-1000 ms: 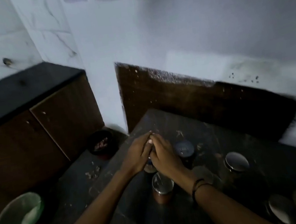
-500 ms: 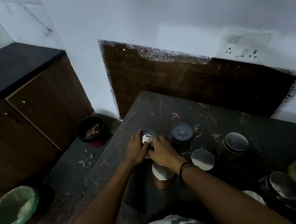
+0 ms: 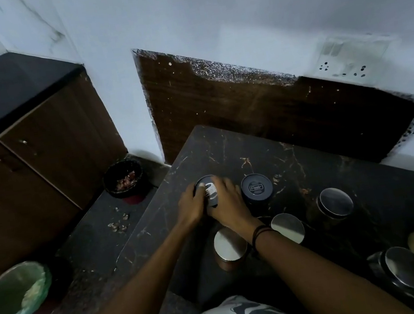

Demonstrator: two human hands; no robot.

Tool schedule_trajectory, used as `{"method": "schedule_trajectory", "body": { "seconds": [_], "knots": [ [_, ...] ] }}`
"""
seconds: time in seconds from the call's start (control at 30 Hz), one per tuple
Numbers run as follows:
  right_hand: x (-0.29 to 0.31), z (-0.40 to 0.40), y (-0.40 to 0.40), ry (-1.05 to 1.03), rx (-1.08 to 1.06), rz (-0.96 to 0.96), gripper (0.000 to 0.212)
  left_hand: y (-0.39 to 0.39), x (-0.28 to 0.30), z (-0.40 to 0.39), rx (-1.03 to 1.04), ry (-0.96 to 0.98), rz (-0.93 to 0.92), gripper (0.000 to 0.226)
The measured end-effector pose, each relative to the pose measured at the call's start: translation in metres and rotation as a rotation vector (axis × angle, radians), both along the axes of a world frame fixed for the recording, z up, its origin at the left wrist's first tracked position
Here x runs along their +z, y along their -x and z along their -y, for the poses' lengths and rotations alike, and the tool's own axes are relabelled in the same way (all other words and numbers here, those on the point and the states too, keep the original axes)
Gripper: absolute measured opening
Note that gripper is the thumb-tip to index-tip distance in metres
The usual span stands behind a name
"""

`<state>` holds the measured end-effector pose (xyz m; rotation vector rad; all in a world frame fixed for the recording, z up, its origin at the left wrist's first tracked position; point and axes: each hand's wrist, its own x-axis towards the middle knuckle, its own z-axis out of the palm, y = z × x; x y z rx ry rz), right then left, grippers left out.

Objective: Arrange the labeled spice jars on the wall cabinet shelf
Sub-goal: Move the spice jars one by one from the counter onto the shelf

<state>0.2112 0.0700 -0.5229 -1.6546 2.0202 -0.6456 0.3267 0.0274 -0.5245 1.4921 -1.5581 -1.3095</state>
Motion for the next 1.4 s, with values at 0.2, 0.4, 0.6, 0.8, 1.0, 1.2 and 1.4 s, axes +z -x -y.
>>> {"method": "schedule_trajectory", "body": {
  "seconds": [0.2, 0.4, 0.6, 0.8, 1.0, 1.2, 1.4],
  "knots": [
    [0.028, 0.008, 0.033, 0.259, -0.061, 0.524, 0.079, -0.002, 0.016, 0.008, 0.061, 0.051, -0.147, 0.044],
    [0.041, 0.011, 0.065, 0.153, -0.163, 1.245, 0.058, 0.004, 0.027, 0.014, -0.042, -0.061, -0.363, 0.027],
    [0.036, 0.003, 0.052, 0.085, -0.31, 1.595, 0.059, 0.02, 0.033, -0.004, -0.107, -0.404, -0.666, 0.046],
    [0.034, -0.002, 0.044, 0.028, -0.373, 1.571, 0.046, 0.024, 0.03, -0.013, -0.08, -0.51, -0.705, 0.049],
    [0.065, 0.018, 0.05, 0.084, -0.332, 1.332, 0.054, 0.029, 0.068, 0.011, -0.139, -0.315, -0.697, 0.052],
    [0.161, 0.059, 0.066, 0.374, -0.256, 1.214, 0.046, 0.053, 0.17, 0.055, -0.202, -0.096, -0.756, 0.052],
    [0.268, 0.07, 0.083, 0.604, 0.005, 1.112, 0.033, 0.075, 0.275, 0.082, -0.249, 0.105, -0.814, 0.052]
  ]
}}
